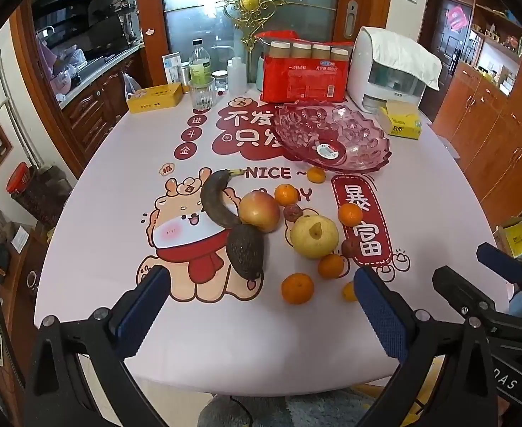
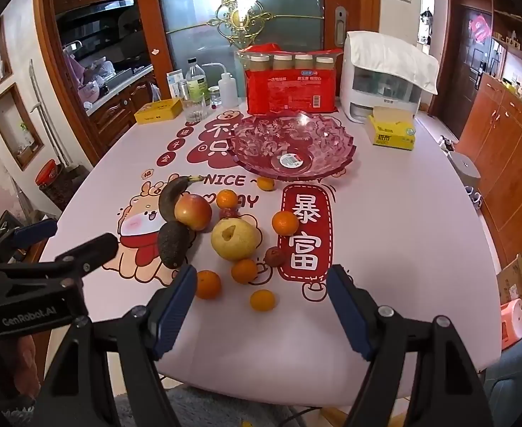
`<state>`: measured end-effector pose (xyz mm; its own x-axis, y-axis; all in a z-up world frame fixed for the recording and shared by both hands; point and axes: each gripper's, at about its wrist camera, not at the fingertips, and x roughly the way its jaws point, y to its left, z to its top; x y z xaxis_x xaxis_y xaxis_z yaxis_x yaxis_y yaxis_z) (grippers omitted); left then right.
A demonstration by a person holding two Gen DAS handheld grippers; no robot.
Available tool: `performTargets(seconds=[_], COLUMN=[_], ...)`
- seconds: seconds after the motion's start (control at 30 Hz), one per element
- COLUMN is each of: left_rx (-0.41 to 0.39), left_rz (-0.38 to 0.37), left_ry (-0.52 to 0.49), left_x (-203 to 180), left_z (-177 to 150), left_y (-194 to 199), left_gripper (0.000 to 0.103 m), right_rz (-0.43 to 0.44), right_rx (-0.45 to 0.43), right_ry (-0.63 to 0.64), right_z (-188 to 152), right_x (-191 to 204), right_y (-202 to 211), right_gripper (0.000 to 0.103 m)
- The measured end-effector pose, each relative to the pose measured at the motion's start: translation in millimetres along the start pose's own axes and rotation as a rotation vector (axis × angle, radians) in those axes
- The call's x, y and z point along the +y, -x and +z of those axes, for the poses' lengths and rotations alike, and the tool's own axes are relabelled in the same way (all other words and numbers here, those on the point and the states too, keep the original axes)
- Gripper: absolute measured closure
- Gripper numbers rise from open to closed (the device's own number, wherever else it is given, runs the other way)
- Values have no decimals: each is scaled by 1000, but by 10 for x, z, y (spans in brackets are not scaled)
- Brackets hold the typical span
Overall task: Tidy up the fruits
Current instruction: 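Move both tools toward the fruit pile on the tablecloth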
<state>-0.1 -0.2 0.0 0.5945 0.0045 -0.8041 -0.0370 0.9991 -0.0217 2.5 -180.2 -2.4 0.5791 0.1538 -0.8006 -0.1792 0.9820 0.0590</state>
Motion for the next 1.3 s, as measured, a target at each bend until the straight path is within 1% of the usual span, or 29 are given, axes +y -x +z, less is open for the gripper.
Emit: performTargets(seconds=[0.1, 0.27, 0.33, 0.47, 0.63, 0.8, 1.03, 1.17, 1.3], left_rx=[25, 30, 34, 34, 27, 5, -25, -35, -50], left_rz=[-9, -26, -17, -26, -33, -16, -6, -7, 7], left_ry=[5, 3, -3, 4, 12, 14, 22, 18, -4], left_x=[0, -10, -43, -70, -120, -143, -114, -107, -112], left_z=[5, -87, -71, -47, -57, -69, -123, -125, -104], left_y=[-12, -73, -64, -39, 20, 102, 228, 274, 319], left_gripper=[1, 1, 1, 1, 1, 1, 1, 1, 1], right_rz=[6, 17, 18, 19, 17, 21, 52, 61, 67], right_rx=[4, 0, -2, 0, -9, -13, -24, -26, -37], right_ry=[4, 5, 6, 5, 5, 5, 12, 12, 14], right_z=[29, 12, 10, 13, 5, 10, -7, -2, -2], right_x=[8, 12, 7, 0, -17, -28, -90, -95, -66], right_y=[-2, 13, 20, 27, 37, 40, 114, 124, 118], right_gripper=[27, 27, 27, 27, 27, 27, 27, 27, 27])
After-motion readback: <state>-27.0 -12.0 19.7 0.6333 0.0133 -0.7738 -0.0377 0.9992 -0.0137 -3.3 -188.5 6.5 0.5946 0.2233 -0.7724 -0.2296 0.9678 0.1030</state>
